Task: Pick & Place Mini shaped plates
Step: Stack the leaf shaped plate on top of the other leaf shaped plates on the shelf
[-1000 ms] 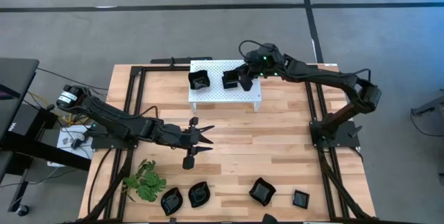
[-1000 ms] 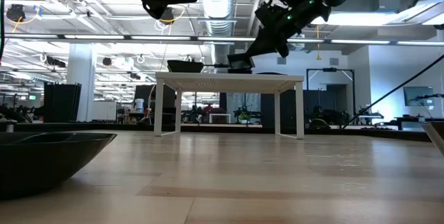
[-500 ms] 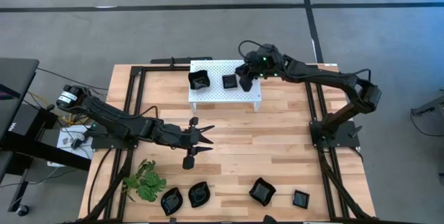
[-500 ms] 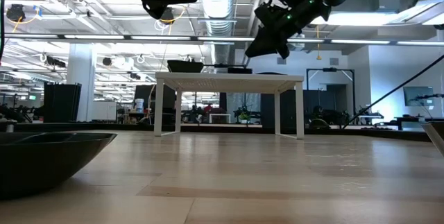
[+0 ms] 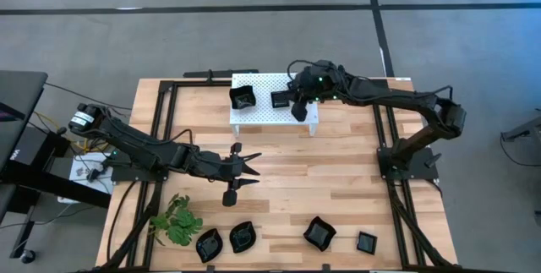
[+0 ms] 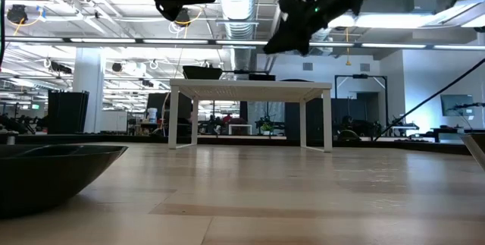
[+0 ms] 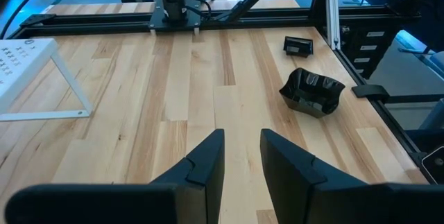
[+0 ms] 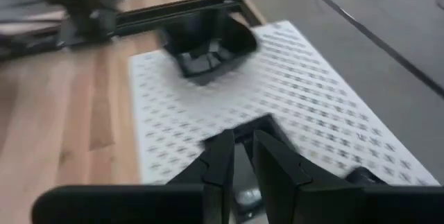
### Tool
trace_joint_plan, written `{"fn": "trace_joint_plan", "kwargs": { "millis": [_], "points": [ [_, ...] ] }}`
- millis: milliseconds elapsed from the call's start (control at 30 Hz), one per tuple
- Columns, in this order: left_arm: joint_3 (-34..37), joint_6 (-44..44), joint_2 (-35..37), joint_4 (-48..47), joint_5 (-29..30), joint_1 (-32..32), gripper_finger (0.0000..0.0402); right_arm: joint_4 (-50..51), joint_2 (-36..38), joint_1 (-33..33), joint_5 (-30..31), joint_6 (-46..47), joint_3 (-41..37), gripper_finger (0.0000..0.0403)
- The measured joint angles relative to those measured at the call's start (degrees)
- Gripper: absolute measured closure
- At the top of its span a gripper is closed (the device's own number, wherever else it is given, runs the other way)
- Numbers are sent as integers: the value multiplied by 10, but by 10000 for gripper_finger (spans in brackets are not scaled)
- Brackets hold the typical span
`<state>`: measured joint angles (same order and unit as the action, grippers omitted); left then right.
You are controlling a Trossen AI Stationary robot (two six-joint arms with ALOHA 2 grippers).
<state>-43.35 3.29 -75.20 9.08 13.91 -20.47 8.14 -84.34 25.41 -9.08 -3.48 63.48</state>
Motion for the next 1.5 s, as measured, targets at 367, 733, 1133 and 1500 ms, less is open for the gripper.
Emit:
{"fn": "trace_joint_plan", "kwargs": {
  "millis": [367,733,1133,1500],
  "points": [
    [-13,-19,-28,8,18,-16,306,91,148,-137,1,-130,0,351],
    [-71,74,-93,-21,-37,-8,285,-9,322,-228,1,-67,-230,351],
    [-70,430,-214,-116,-218,-54,257,-195,321,-251,1,-68,-315,351],
    [-57,484,-209,-146,-226,-87,256,-202,317,-250,1,-65,-315,351]
  ]
}}
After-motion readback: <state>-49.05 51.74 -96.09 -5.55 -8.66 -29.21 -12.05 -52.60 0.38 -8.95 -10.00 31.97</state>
